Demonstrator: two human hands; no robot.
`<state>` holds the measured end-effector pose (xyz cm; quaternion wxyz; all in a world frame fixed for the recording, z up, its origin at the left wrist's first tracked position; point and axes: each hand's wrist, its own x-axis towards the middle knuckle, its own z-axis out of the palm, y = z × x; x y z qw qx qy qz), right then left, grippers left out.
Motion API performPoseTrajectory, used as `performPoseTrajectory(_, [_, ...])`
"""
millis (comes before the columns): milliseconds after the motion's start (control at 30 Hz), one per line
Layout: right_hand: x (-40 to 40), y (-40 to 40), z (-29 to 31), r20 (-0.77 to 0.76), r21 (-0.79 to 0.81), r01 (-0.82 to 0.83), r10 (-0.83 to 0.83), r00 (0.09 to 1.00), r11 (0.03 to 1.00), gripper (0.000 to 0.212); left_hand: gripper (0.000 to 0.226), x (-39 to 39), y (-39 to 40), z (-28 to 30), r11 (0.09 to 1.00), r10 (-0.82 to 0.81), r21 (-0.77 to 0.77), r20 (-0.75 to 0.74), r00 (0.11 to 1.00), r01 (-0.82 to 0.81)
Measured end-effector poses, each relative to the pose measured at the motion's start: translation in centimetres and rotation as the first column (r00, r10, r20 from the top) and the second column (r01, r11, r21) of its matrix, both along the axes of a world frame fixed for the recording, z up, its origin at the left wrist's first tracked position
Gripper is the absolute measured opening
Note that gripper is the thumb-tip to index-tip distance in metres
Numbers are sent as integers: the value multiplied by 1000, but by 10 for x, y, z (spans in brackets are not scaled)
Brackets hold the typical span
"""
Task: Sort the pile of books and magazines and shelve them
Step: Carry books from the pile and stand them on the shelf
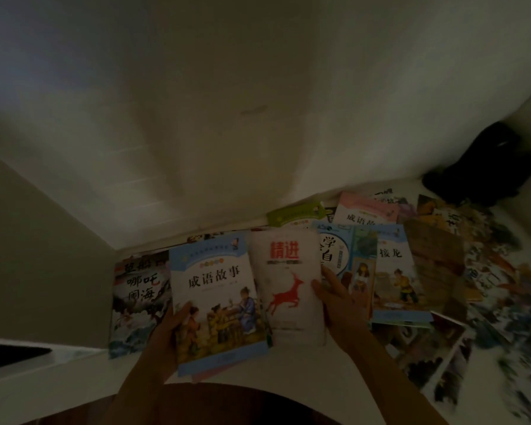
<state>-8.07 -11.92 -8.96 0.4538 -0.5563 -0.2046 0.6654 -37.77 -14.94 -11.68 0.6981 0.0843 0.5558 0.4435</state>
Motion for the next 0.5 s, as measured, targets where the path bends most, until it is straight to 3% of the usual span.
performPoseTrajectory(33, [10, -2, -1, 15, -6, 27, -27, 1000, 1000, 39, 70, -2, -2, 0, 1000, 18, 0, 7, 1000, -18])
performPoseTrajectory(133, [29, -8, 1, 50, 3, 28, -28, 998, 1000, 44, 31, 7, -10, 4, 999, 11, 35, 31, 999, -13])
performPoseTrajectory(200, [31, -15, 7, 34, 20, 4, -4, 999, 1000, 45, 21, 31, -17, 20, 999, -35, 39, 47, 998, 33])
performPoseTrajectory(267, [30, -22, 9, 37, 13, -23, 22, 999, 1000, 46, 21, 56, -23, 32, 996, -84, 31, 91, 992, 82])
performPoseTrajectory(400, [28, -39, 13, 62, -42, -57, 60, 996, 997, 48, 48, 93, -31, 37, 985, -152, 85, 29, 988, 149])
performPoseTrajectory(500, [33, -51, 26, 10, -14, -90, 90, 996, 996, 45, 50, 110, -41, 39, 976, -175, 131, -1, 985, 173])
